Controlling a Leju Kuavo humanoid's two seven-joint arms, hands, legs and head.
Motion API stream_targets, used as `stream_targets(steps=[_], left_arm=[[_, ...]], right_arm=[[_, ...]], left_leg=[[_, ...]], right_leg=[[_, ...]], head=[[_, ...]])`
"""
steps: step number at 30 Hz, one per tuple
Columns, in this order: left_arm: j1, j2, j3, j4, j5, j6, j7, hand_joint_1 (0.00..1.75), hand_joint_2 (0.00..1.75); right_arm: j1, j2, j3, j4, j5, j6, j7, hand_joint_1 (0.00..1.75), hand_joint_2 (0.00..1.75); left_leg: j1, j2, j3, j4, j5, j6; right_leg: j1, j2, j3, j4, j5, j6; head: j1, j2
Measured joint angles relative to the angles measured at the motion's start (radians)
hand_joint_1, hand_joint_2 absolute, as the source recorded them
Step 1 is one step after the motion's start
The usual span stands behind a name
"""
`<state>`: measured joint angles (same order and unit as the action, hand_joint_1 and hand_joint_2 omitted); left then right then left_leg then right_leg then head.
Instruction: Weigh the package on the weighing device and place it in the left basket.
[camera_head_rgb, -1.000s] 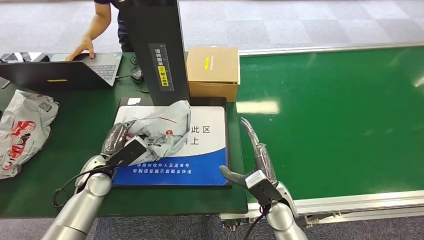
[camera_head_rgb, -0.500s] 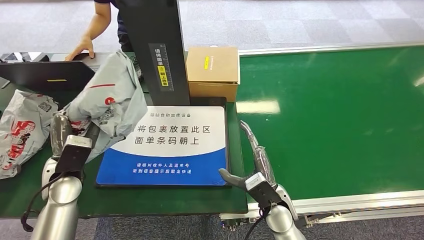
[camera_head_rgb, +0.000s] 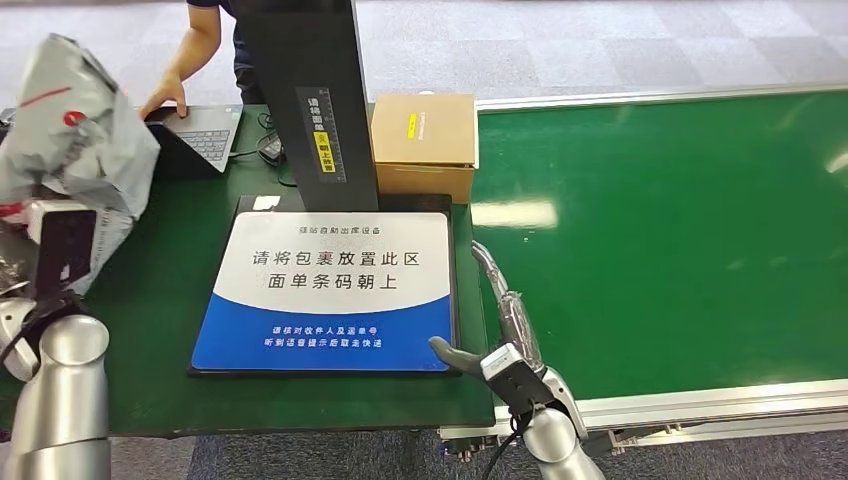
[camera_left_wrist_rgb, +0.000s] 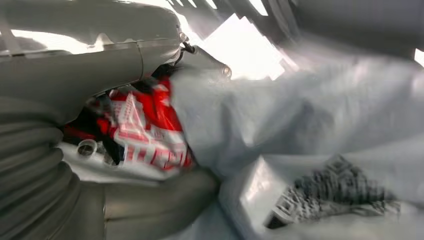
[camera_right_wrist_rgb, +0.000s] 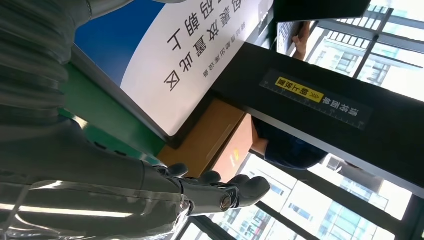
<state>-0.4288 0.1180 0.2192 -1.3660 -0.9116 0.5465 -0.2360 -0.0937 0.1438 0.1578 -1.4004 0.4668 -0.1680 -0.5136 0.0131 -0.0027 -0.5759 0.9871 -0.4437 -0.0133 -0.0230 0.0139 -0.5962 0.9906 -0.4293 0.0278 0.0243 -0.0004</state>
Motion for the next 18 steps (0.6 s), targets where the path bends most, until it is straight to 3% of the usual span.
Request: stream_targets(steps=[2, 4, 10, 18], left_arm=[[-0.046, 0.026, 0.053, 0.088, -0.048, 0.101, 0.055, 0.0, 1.75], [-0.07, 0.041, 0.098, 0.15, -0.061, 0.129, 0.051, 0.0, 1.75], [-0.088, 0.033, 0.135, 0.221, -0.127, 0.127, 0.07, 0.0, 1.75], [-0.069, -0.017, 0.102, 0.198, -0.109, 0.063, 0.085, 0.0, 1.75]], right_arm=[[-0.003, 0.008, 0.007, 0.005, 0.009, -0.003, 0.001, 0.0, 1.75], [-0.003, 0.014, 0.015, 0.007, 0.015, -0.012, 0.003, 0.0, 1.75], [0.007, 0.031, 0.021, 0.003, 0.032, -0.031, 0.017, 0.0, 1.75], [0.03, 0.045, 0.021, -0.022, 0.047, -0.036, 0.033, 0.0, 1.75]], left_leg=[[0.0, 0.0, 0.001, 0.0, 0.0, 0.0], [0.0, 0.0, 0.0, 0.0, 0.0, -0.001], [0.0, -0.001, 0.0, 0.001, 0.0, 0.0], [-0.001, -0.001, 0.0, 0.001, 0.0, 0.0]], right_leg=[[0.0, 0.0, 0.0, 0.0, 0.0, 0.0], [0.0, 0.0, 0.0, 0.0, -0.001, -0.001], [-0.001, -0.001, 0.0, 0.0, -0.001, -0.001], [-0.001, -0.001, 0.0, -0.001, -0.001, -0.001]], head=[[0.0, 0.0], [0.0, 0.0], [0.0, 0.0], [0.0, 0.0]])
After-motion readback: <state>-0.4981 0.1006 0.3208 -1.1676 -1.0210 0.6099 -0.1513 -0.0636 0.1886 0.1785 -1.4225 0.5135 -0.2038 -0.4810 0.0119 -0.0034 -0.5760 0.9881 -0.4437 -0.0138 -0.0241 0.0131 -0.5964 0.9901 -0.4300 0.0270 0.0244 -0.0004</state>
